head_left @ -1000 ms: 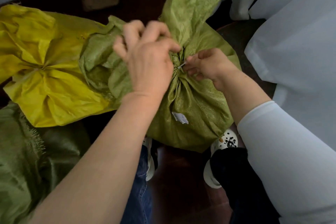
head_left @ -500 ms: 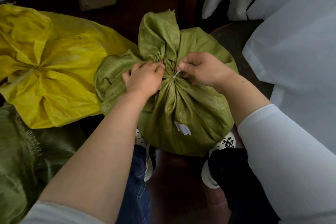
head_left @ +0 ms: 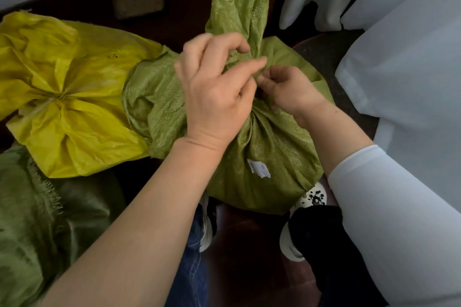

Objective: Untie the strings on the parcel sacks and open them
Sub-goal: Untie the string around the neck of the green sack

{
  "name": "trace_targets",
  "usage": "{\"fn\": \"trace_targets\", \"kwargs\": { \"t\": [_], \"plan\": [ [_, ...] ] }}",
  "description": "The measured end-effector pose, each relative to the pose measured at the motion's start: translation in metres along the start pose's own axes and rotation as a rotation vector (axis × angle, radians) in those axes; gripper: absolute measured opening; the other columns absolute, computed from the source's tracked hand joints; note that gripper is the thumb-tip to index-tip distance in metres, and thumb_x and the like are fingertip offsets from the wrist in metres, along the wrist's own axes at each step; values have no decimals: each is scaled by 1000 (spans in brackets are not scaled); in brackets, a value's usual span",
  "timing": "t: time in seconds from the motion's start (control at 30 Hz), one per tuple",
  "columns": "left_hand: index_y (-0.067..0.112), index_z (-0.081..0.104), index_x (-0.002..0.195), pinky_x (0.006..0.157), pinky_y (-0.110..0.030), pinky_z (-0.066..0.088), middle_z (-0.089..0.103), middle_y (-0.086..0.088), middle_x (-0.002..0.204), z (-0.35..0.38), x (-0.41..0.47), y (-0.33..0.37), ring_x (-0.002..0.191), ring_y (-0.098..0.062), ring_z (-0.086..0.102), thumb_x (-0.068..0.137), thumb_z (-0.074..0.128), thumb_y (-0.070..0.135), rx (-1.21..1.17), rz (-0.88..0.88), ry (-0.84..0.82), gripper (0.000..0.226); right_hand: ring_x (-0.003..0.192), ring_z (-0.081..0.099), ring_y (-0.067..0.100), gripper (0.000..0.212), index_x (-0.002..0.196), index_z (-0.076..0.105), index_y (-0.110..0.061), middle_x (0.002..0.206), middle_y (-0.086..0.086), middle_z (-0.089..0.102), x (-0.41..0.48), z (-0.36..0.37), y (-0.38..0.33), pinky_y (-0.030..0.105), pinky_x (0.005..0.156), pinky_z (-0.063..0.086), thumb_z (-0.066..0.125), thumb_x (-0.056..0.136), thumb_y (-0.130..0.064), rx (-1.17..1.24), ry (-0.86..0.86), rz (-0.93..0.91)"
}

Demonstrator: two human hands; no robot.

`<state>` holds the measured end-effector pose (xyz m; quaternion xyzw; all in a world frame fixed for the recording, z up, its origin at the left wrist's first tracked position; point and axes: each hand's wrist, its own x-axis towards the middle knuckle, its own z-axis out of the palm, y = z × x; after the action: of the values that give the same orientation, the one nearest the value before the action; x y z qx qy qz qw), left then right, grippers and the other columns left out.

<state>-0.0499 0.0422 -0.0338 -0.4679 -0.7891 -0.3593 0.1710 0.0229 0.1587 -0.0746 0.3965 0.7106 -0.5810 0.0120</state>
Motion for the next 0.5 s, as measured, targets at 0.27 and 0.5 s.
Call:
{"fn": "trace_targets", "kwargs": {
  "t": [0.27, 0.5],
  "plan": [
    [33, -1, 148, 112, -56, -7, -5, 2, 159, 17, -26, -30, 145, -24, -13, 70, 43, 80, 206, -595, -1126, 102, 82, 53, 11, 15, 96, 62, -8, 81, -2, 58, -3, -5, -2, 22, 72, 40, 53, 94, -19, -58, -20, 42],
    [26, 60, 121, 106, -42, 15, 50, 0, 136, 5, -21, -17, 133, -25, 33, 71, 64, 60, 210, -296, -587, 60, 72, 50, 9, 13, 92, 63, -6, 81, 3, 59, -5, -5, -5, 22, 66, 39, 54, 93, -16, 4, -5, 56]
  ]
}}
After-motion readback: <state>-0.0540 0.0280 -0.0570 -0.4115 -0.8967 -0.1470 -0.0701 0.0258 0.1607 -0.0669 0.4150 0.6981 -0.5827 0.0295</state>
